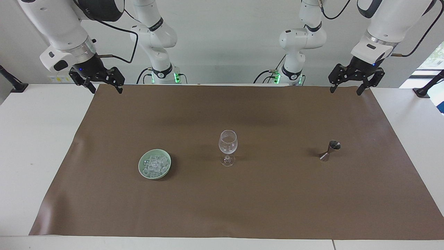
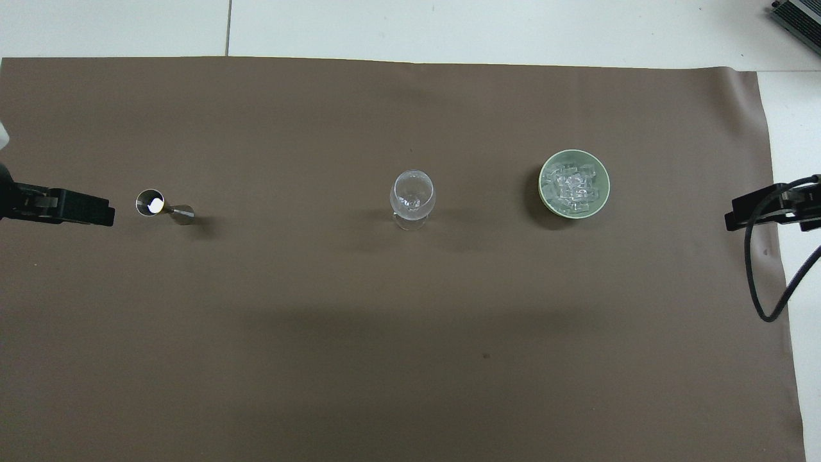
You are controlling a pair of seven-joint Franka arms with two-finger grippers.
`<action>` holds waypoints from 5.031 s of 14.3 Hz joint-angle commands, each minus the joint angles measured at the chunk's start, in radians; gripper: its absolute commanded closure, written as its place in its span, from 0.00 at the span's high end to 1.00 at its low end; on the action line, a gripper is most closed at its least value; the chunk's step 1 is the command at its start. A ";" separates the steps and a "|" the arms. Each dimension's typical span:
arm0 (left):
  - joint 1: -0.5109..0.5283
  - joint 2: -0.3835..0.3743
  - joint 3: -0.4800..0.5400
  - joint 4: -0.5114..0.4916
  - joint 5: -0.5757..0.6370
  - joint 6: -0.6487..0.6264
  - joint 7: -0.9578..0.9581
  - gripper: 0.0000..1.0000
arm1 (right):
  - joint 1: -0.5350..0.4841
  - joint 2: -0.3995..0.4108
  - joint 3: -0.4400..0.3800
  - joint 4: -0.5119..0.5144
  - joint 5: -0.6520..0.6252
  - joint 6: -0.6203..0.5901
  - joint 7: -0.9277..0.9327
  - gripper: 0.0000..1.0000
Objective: Pour wine and add ice with both arms
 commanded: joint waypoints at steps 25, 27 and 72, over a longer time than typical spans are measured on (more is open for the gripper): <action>-0.001 -0.034 0.024 -0.003 -0.082 -0.067 -0.494 1.00 | -0.003 -0.012 -0.003 -0.011 0.024 0.003 -0.020 1.00; 0.005 -0.035 0.068 -0.006 -0.114 -0.070 -0.509 1.00 | -0.003 -0.012 -0.003 -0.011 0.024 0.003 -0.020 1.00; 0.246 0.463 0.374 -0.296 -0.922 0.055 -0.846 1.00 | -0.003 -0.012 -0.003 -0.011 0.024 0.003 -0.020 1.00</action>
